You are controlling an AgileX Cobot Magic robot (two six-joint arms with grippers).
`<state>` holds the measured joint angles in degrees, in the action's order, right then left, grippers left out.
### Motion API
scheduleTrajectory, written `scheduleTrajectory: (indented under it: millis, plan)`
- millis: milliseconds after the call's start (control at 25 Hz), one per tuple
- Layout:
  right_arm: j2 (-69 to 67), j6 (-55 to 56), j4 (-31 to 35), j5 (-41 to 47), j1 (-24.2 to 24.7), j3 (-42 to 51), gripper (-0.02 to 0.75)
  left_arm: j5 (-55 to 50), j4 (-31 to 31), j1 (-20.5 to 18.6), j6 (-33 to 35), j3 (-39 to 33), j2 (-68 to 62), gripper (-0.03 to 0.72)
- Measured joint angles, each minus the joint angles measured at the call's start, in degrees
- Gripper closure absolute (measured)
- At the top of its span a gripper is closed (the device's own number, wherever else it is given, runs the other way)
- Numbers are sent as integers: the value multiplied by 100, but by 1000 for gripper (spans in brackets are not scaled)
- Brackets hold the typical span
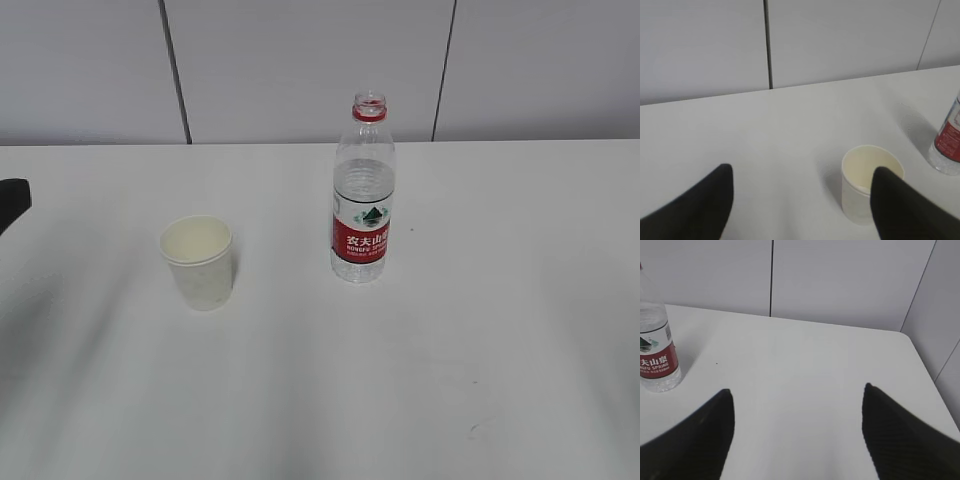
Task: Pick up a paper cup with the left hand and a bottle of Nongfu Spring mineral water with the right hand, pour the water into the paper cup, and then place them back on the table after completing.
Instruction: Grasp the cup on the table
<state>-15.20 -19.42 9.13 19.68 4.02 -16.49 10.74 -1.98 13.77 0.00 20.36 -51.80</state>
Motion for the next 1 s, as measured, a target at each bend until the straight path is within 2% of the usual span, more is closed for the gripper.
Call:
scheduleTrajectory:
  millis: [240, 600, 840, 1000]
  plan:
    - [-125, -99, 23, -48, -219, 0, 150, 1047, -174, 179, 0, -348, -683, 174]
    - [-929, -134, 23, -472, -287, 0, 150, 1876, -174, 208, -61, -456, -1545, 178]
    - [-1643, -134, 34, -881, -701, 0, 150, 2453, -162, 458, -139, -456, -2247, 180]
    - [-2209, -134, 34, -1499, -982, 0, 150, 2632, -150, 636, -143, -456, -2502, 188]
